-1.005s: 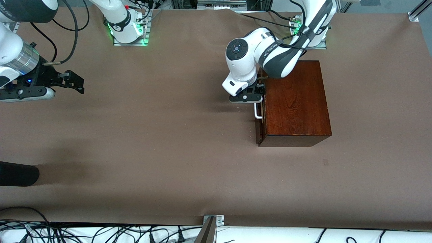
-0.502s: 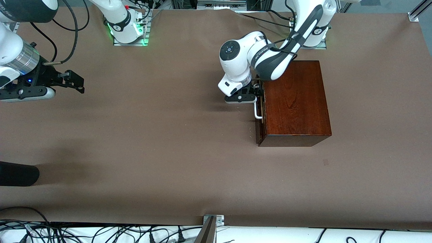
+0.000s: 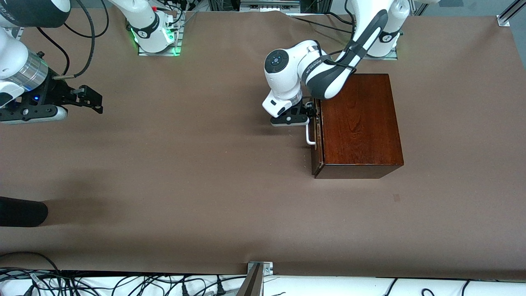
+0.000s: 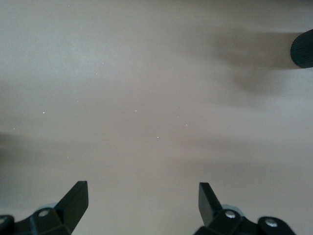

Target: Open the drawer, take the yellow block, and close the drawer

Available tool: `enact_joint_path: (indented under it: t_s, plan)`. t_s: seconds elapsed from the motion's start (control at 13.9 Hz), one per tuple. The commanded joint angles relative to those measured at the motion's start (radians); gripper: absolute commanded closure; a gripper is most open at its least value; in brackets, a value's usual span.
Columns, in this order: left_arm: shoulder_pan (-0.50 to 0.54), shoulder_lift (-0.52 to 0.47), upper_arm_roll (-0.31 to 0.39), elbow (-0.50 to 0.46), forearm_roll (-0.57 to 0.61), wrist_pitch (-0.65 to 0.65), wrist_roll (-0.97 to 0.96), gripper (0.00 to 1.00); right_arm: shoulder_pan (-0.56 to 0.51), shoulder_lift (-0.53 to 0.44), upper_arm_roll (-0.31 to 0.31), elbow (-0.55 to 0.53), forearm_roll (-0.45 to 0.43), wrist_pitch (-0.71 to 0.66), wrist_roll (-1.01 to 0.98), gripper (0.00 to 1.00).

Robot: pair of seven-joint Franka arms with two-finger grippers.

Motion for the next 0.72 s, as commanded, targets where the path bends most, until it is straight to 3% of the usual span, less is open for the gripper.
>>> enact_joint_path:
  t_s: [0.0,0.65]
  plan:
    - [-0.072,0.086,-0.007,0.085,-0.026,0.071,-0.045,0.0,-0.003,0.0,-0.001,0.012,0.01,-0.027,0.004,0.0]
    - [-0.161,0.232,-0.012,0.352,-0.074,0.082,-0.031,0.0,-0.009,0.001,-0.004,0.011,0.01,-0.027,-0.004,0.0]
